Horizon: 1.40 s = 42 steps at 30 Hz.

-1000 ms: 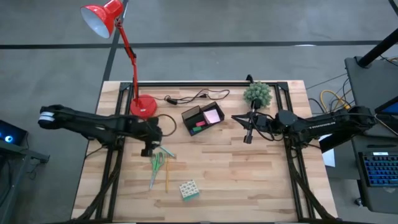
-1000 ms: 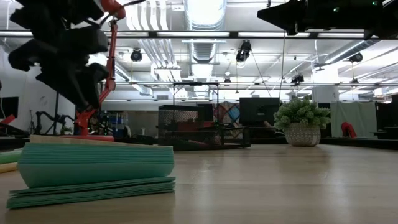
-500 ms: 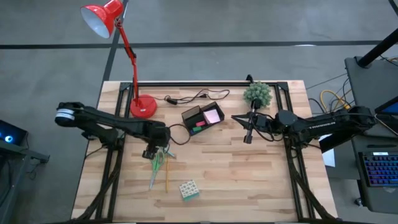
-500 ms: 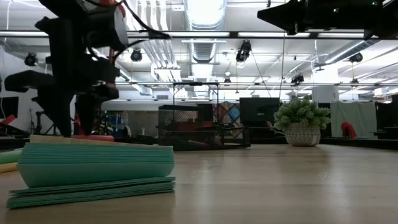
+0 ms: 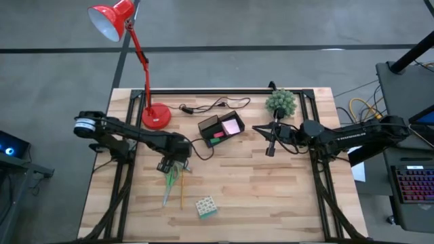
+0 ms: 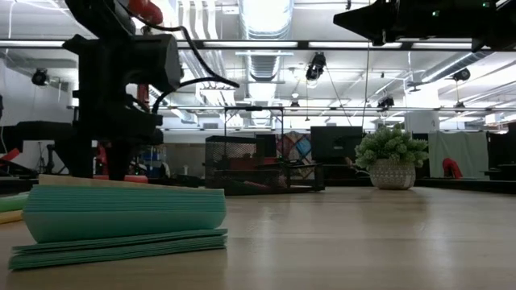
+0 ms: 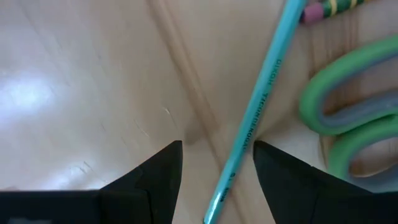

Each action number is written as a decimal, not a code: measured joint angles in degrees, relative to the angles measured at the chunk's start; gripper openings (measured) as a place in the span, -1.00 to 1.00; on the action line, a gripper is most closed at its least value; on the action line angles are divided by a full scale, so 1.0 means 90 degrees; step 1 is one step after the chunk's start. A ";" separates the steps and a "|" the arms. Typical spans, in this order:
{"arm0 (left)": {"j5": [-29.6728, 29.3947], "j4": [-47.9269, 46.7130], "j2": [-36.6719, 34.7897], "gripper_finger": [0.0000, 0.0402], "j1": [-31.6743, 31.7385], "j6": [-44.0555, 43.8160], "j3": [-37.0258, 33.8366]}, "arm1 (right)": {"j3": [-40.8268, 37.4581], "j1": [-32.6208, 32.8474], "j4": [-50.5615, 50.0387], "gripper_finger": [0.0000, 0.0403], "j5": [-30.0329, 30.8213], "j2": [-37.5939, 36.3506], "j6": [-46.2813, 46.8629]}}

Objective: Pick and place office supplies into organizer
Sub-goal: Put the blue pencil into the desk organizer

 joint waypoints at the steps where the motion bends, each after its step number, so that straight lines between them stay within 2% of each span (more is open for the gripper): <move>1: 0.0013 0.0004 0.0031 -0.07 -0.0004 0.0060 0.0000 | 0.0000 0.0000 0.0001 -0.96 0.0000 0.0000 0.0000; 9: 0.0065 0.0102 -0.0040 -0.13 -0.0012 0.0777 -0.0036 | 0.0000 0.0000 -0.0086 -0.96 0.0000 0.0002 -0.0002; 15: 0.0487 0.0109 0.0049 -0.45 -0.0003 0.0888 -0.0029 | 0.0000 0.0000 -0.0097 -0.96 0.0000 0.0002 -0.0017; 20: 0.0536 0.0123 0.0271 -0.76 0.0003 0.0886 -0.0034 | 0.0000 0.0000 -0.0093 -0.96 0.0000 0.0000 -0.0019; 25: 0.0478 0.0197 0.0445 -0.95 0.0008 0.0871 -0.0041 | 0.0000 0.0000 -0.0091 -0.96 0.0000 0.0000 -0.0018; 31: 0.0456 0.0250 0.0360 -0.97 0.0015 0.0867 -0.0046 | 0.0000 0.0000 -0.0093 -0.96 0.0000 0.0000 -0.0019; 42: 0.0298 0.0338 -0.0335 -0.97 0.0025 0.0823 -0.0012 | 0.0000 0.0000 -0.0091 -0.96 -0.0001 0.0000 -0.0017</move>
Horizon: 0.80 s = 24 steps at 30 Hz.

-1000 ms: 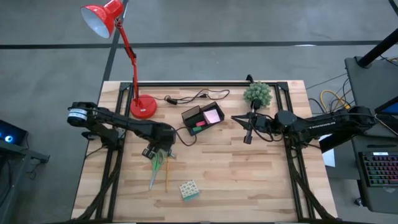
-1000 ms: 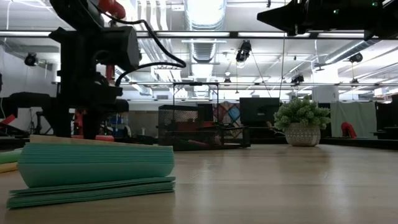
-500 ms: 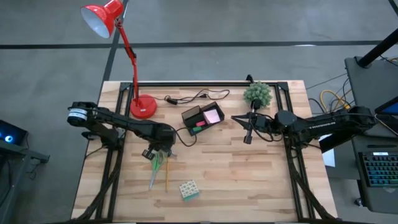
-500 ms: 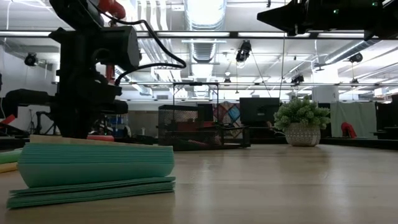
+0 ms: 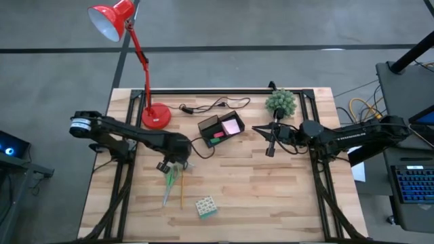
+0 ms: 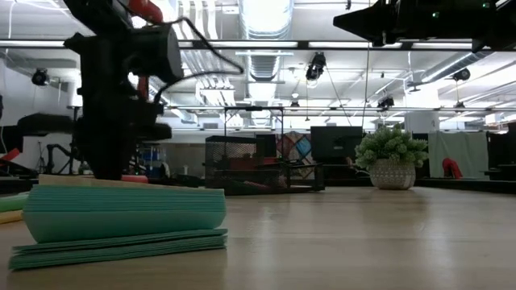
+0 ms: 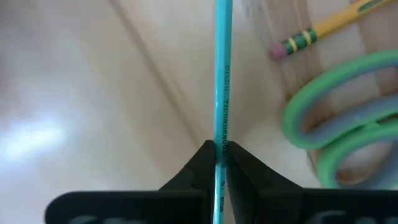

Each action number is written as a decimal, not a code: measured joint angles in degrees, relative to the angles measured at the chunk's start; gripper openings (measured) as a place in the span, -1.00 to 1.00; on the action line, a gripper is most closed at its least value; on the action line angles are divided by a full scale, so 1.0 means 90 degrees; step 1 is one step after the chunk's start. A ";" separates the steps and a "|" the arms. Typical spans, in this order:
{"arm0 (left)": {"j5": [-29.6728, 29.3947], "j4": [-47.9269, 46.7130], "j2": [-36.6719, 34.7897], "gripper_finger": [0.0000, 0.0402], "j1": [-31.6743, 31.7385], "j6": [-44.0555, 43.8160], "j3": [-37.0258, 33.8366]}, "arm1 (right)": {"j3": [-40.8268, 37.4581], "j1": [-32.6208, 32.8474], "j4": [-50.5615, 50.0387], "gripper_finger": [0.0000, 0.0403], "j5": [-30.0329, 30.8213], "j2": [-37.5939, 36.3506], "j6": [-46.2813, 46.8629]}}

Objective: Pick and place office supplies into organizer
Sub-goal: Put the blue pencil into the desk organizer

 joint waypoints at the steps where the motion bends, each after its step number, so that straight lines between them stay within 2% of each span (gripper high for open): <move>1: -0.0002 -0.0030 -0.0101 -0.97 0.0000 -0.0002 0.0000 | 0.0000 0.0000 0.0002 -0.96 0.0001 0.0000 -0.0002; 13: -0.0005 0.0297 -0.0969 -0.97 0.0005 -0.0216 0.0000 | 0.0000 0.0000 0.0012 -0.96 0.0001 0.0000 -0.0001; 19: -0.0008 0.0948 -0.1561 -0.97 0.0010 -0.0603 0.0000 | 0.0000 0.0002 0.0017 -0.96 -0.0002 0.0000 0.0000; 24: -0.0034 0.1921 -0.2041 -0.97 0.0048 -0.0944 -0.0021 | 0.0000 0.0001 0.0044 -0.96 0.0000 0.0000 0.0000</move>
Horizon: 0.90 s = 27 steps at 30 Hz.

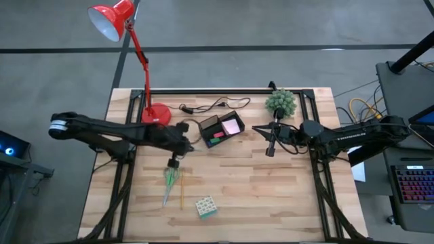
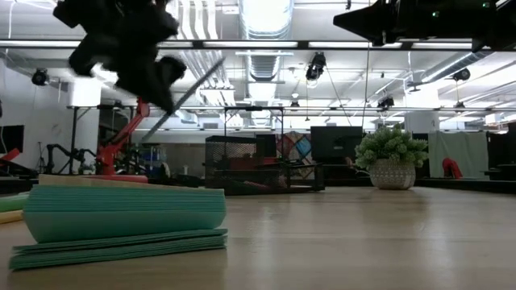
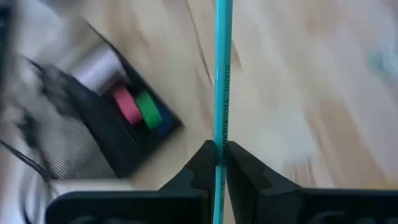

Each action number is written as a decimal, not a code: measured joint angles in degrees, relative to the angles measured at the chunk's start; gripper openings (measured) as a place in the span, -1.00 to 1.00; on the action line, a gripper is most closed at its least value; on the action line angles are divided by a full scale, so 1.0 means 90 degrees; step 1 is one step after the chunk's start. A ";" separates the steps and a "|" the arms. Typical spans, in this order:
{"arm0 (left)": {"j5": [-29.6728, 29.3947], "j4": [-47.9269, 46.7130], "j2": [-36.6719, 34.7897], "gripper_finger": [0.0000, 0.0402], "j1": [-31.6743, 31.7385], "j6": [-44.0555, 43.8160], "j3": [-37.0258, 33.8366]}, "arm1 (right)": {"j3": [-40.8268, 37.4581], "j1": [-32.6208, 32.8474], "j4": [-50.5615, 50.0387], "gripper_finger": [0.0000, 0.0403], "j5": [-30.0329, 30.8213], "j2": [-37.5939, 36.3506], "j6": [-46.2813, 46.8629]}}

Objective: Pick and place office supplies into organizer
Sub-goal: Put the blue pencil into the desk organizer

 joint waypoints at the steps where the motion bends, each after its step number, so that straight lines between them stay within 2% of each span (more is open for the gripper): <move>1: -0.0012 0.0286 -0.0087 -0.97 0.0005 -0.0064 -0.0007 | 0.0000 -0.0001 0.0007 -0.96 0.0001 0.0000 0.0001; 4: -0.0079 0.0949 -0.0250 -0.97 0.0012 -0.0085 -0.0017 | 0.0053 0.0001 -0.0004 -0.96 -0.0001 0.0000 0.0070; 8: -0.0622 0.1922 -0.0327 -0.97 0.0038 -0.0236 -0.0058 | 0.0083 0.0001 -0.0004 -0.96 -0.0001 -0.0005 0.0141; 15: -0.1408 0.3394 0.0013 -0.97 0.0091 -0.0184 -0.0243 | 0.0087 0.0001 0.0001 -0.96 -0.0001 -0.0007 0.0141; 27: -0.1526 0.4934 0.1052 -0.97 0.0623 0.0159 -0.0265 | 0.0090 0.0001 0.0007 -0.96 -0.0001 -0.0015 0.0138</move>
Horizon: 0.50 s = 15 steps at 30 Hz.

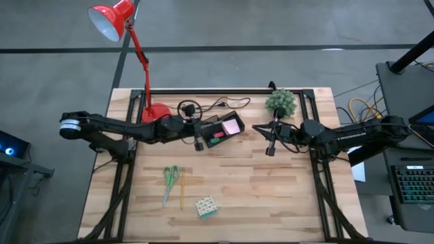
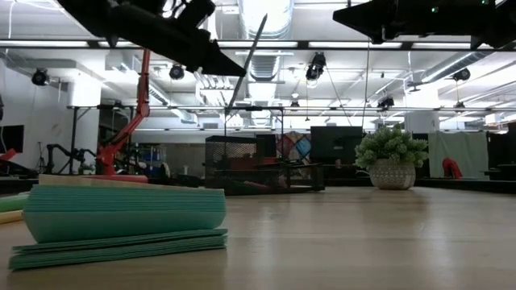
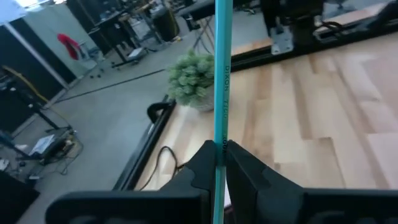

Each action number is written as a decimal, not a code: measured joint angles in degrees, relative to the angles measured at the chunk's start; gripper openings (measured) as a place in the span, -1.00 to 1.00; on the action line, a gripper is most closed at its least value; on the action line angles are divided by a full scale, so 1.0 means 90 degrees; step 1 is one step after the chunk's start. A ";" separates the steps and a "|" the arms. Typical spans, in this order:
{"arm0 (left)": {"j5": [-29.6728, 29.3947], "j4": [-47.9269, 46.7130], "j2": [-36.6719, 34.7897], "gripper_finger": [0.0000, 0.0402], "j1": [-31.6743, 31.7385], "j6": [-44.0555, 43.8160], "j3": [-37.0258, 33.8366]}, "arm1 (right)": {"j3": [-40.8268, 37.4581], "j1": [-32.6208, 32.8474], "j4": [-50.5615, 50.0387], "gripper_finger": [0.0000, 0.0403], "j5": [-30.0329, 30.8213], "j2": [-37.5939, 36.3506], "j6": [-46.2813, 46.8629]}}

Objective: Pick and place office supplies into organizer
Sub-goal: Put the blue pencil into the desk organizer

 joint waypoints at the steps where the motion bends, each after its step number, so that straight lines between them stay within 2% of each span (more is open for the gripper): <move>1: 0.0000 0.0103 0.0070 -0.97 0.0070 -0.0047 0.0000 | 0.0000 0.0000 0.0001 -0.96 0.0000 -0.0002 0.0002; 15: -0.0021 0.0564 0.0946 -0.97 0.0785 -0.1248 0.0002 | 0.0002 0.0000 -0.0055 -0.96 0.0000 0.0001 0.0051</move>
